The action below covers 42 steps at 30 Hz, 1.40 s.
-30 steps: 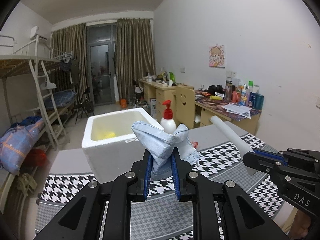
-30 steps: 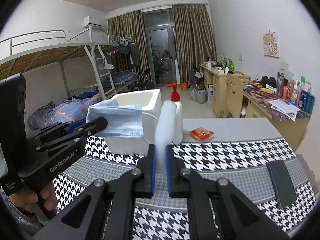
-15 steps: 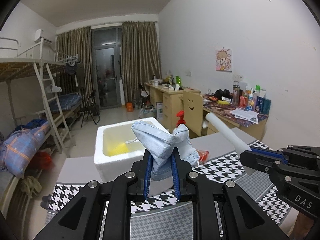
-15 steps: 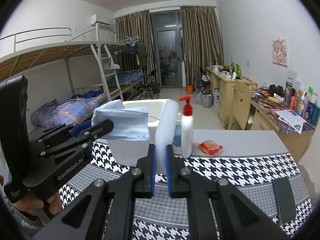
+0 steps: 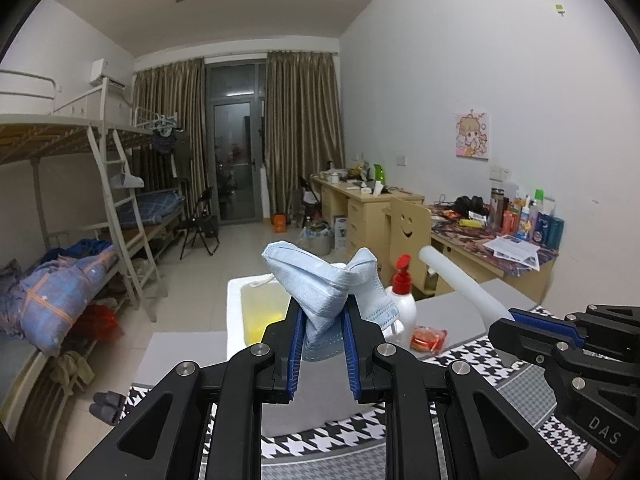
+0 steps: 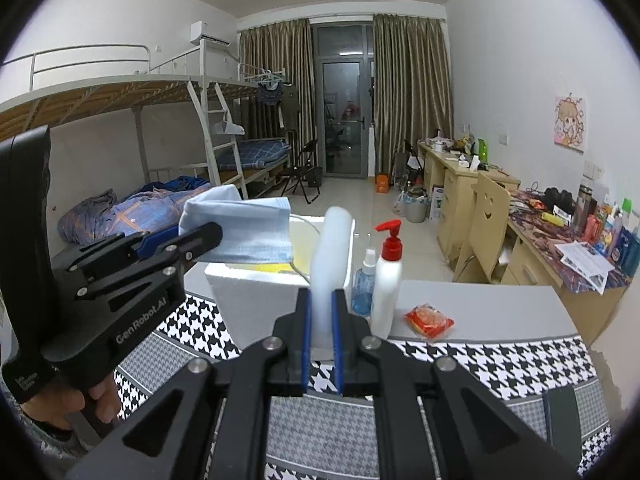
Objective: Organize soft objects
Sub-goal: 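Carry the mask and white tube up toward the foam box with both grippers, then open both grippers to drop the mask and tube into the foam box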
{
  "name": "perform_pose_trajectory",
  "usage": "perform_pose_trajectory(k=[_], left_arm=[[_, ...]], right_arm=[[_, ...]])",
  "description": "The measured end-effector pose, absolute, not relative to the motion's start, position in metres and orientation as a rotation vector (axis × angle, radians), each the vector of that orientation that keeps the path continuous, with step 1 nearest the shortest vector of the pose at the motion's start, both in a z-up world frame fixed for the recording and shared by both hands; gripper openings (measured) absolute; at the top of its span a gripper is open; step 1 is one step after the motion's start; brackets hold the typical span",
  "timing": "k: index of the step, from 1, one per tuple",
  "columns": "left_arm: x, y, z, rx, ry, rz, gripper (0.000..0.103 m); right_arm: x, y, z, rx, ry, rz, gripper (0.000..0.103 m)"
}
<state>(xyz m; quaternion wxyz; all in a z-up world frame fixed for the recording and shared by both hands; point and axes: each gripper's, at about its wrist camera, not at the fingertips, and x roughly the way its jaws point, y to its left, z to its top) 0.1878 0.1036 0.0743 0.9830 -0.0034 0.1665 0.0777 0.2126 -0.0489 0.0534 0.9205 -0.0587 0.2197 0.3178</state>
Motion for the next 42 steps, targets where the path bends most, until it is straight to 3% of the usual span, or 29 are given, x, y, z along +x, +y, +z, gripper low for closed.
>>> perform_pose_trajectory(k=[28,31,34,39,42], left_arm=[[0.26,0.148,0.062,-0.059,0.444,0.189,0.021],[0.271,0.152,0.058,-0.064,0.473,0.19,0.031],[0.273,0.158,0.053,-0.071,0.486,0.202,0.068],[0.265,0.166,0.055,-0.075,0.486,0.224,0.073],[0.256,0.166,0.059,-0.075,0.461,0.228,0.086]], right_arm=[[0.263,-0.007,0.053,-0.138,0.516,0.671,0.012],[0.266,-0.003,0.054,-0.139,0.52,0.666,0.012],[0.269,-0.001,0.053,-0.145,0.521,0.664,0.012],[0.273,0.003,0.053,-0.152,0.521,0.66,0.012],[0.276,0.007,0.053,-0.16,0.525,0.66,0.012]])
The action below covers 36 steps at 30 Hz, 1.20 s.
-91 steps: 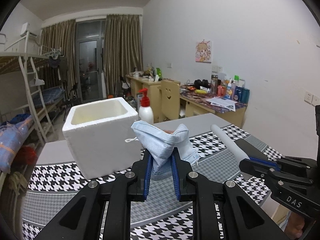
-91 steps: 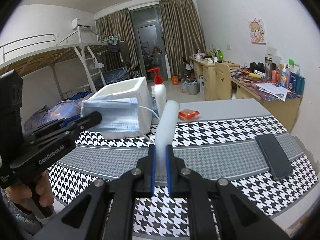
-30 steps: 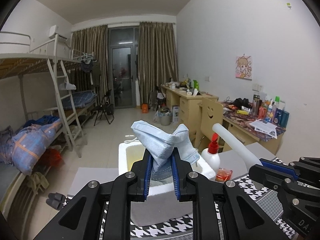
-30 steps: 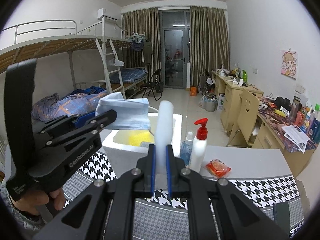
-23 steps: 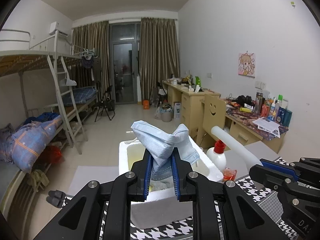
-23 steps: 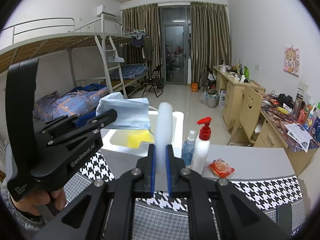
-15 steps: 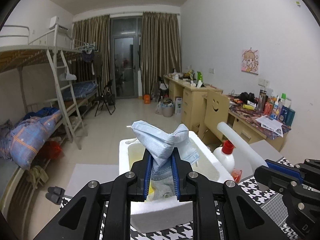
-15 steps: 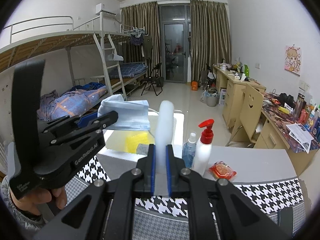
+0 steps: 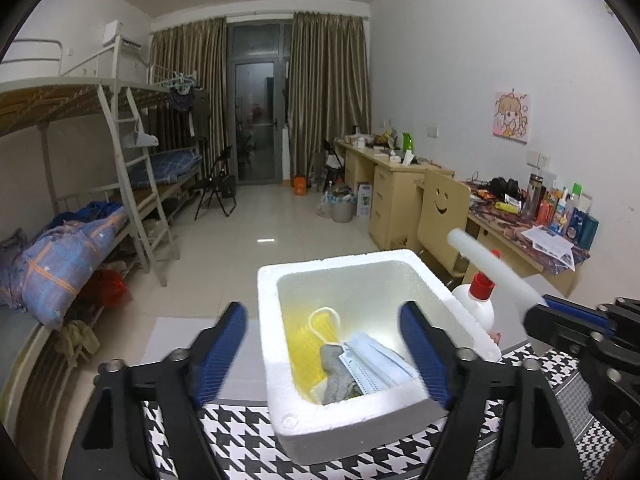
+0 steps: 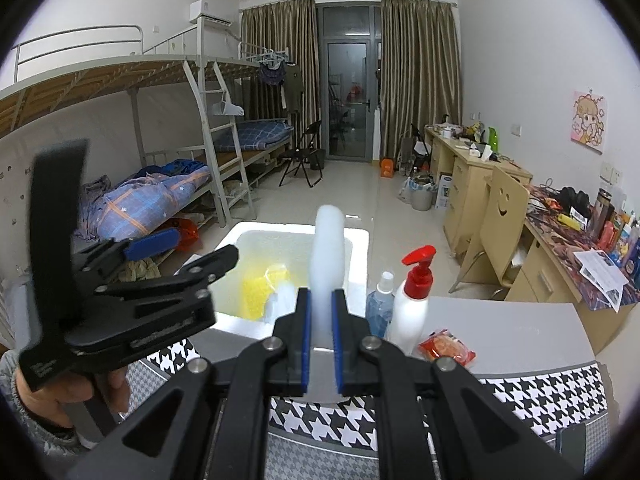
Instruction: Organize soft objects
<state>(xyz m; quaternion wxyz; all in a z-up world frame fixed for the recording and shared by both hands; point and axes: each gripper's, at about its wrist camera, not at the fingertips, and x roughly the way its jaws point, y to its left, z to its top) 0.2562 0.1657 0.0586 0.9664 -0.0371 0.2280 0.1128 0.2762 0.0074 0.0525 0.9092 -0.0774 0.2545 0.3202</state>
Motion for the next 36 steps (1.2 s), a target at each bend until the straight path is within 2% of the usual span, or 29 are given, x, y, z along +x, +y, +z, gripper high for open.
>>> perform_pose_trajectory(k=[2,5,22,24,26,27,36], left_arm=[[0.251,0.167,0.061,-0.075,0.442,0.241,0.096],[0.242,0.17,0.064,-0.084,0.426,0.261,0.102],[0.217,0.187,0.06,-0.101,0.396,0.293,0.102],[0.216,0.19,0.059,-0.108,0.402,0.297,0.102],[0.215,0.193,0.057,-0.115,0.403,0.3,0.102],[0.214,0.193,0.057,-0.115,0.403,0.301,0.102],[0.211,0.189,0.057,-0.109,0.404,0.305,0.102]], right_arm=[[0.278,0.01,0.053,-0.164,0.525,0.66,0.012],[0.282,0.014,0.052,-0.164,0.53,0.662,0.012],[0.319,0.048,0.033,-0.168,0.597,0.666,0.013],[0.323,0.05,0.031,-0.161,0.594,0.661,0.025],[0.324,0.053,0.028,-0.181,0.601,0.634,0.054],[0.324,0.052,0.028,-0.178,0.601,0.63,0.06],[0.312,0.04,0.035,-0.157,0.583,0.626,0.075]])
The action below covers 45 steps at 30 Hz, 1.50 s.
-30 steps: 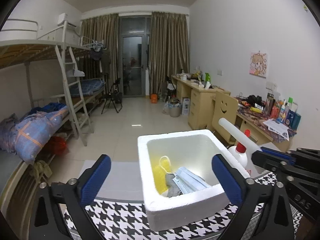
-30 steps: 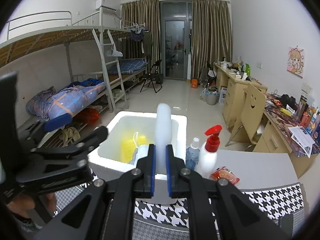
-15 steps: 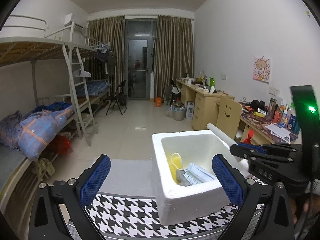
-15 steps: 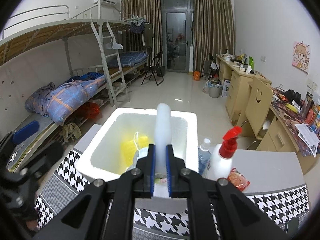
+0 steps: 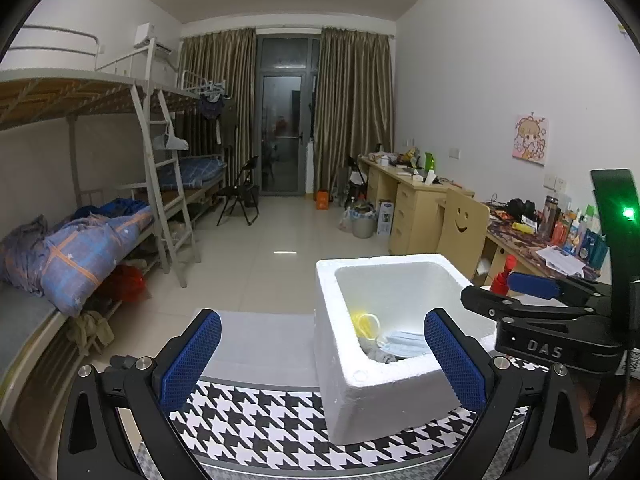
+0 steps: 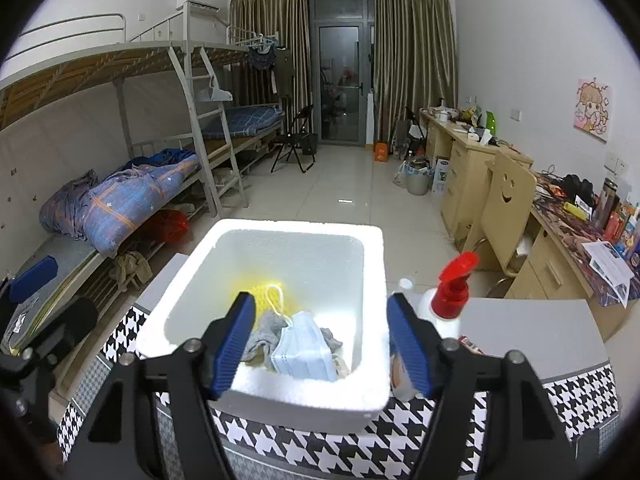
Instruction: Organize soft objects
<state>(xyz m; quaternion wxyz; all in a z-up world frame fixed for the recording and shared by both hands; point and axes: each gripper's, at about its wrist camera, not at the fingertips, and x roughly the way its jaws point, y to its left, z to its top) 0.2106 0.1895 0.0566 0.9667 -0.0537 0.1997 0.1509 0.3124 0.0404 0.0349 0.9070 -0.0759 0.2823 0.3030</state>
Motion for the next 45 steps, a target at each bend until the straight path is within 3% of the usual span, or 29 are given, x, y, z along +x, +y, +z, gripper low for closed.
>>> perform_pose_trajectory(k=[5,22,45], left_arm=[[0.202,0.183,0.06,-0.102,0.393,0.305,0.102],[0.129,0.143,0.085,-0.099,0.322,0.284,0.102],[0.034,0.096,0.091,-0.053,0.213,0.26,0.102]], right_arm=[[0.299,0.028,0.042,-0.124,0.573,0.648,0.087],[0.218,-0.02,0.074,-0.109,0.427,0.631,0.1],[0.1,-0.073,0.071,-0.129,0.291,0.598,0.101]])
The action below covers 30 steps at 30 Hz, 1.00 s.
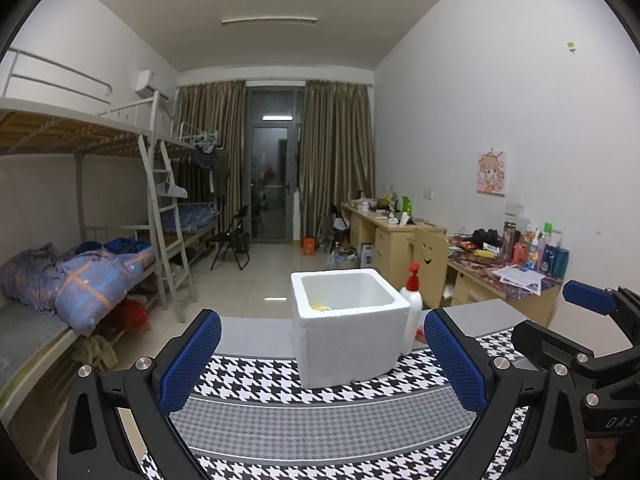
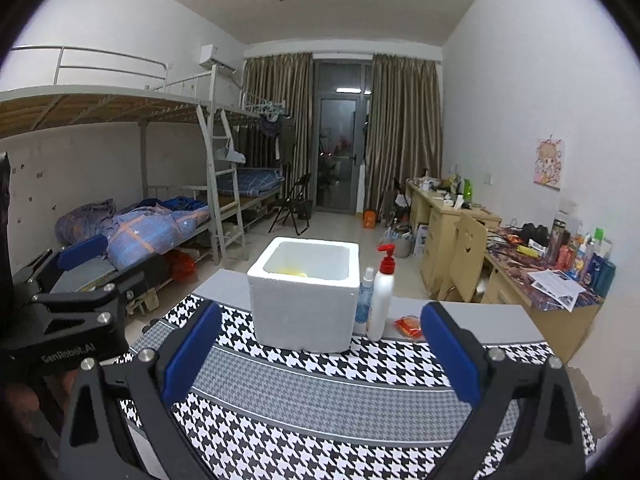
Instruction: Organize soft objects
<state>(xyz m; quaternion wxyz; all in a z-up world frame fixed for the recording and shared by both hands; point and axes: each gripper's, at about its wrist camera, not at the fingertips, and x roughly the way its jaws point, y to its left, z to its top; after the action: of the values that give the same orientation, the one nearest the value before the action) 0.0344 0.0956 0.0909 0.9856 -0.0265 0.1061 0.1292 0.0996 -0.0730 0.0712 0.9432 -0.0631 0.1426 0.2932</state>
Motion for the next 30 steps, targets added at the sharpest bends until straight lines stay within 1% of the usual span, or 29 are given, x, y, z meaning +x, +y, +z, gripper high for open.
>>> perform_pose_trajectory(k=[7,21,30], left_arm=[[0.013,0.088,0.081,-0.024,0.167,0.265,0.102],[0.003,0.083,0.035,-0.025,0.173,0.249,0.102],[-0.003,0.084,0.016,-0.034,0.169,0.272,0.102]], right_arm=[[0.083,-0.089,0.056,-0.09,0.25,0.588,0.101],[0.064,-0.099,0.018,-0.071,0.203,0.559,0.101],[0.065,-0.108,-0.003,-0.055,0.202,0.523,0.101]])
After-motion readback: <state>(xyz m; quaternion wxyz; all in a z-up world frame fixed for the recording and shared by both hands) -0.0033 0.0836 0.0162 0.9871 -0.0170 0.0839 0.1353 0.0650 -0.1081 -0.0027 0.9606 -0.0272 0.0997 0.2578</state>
